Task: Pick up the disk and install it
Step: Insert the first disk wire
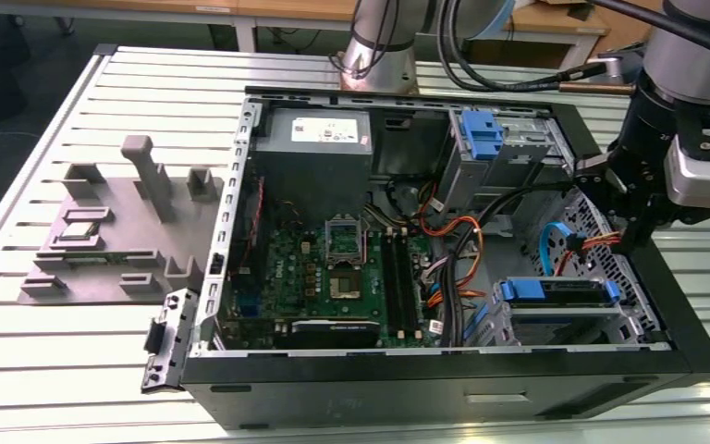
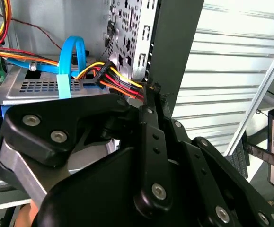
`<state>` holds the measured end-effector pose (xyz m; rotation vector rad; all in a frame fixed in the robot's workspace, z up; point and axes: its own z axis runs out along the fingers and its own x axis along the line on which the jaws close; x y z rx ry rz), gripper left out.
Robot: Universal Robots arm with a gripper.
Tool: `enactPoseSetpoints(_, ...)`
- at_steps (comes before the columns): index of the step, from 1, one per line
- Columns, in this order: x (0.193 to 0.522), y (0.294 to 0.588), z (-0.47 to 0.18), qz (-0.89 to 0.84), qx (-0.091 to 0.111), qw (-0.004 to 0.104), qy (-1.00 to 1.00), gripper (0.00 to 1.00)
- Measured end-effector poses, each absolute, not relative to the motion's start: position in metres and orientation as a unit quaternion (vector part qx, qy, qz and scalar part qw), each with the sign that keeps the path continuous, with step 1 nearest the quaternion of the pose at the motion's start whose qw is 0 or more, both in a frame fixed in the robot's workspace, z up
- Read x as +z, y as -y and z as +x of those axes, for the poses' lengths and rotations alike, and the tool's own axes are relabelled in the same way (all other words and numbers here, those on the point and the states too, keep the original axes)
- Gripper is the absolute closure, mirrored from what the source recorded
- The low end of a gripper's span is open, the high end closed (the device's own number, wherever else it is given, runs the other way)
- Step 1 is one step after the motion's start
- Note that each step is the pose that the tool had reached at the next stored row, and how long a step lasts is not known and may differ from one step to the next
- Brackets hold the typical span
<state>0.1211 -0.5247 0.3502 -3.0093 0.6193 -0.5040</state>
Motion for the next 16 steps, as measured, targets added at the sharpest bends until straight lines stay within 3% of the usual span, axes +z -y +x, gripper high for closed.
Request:
enactPoseSetpoints(8, 0.3504, 0.5254, 0.1136, -0.966, -0.162, 0.012, -0.199, 0.83)
enactPoseSetpoints(16, 0.3502, 0.5254, 0.1135, -0.952, -0.163, 0.000, -0.259, 0.83)
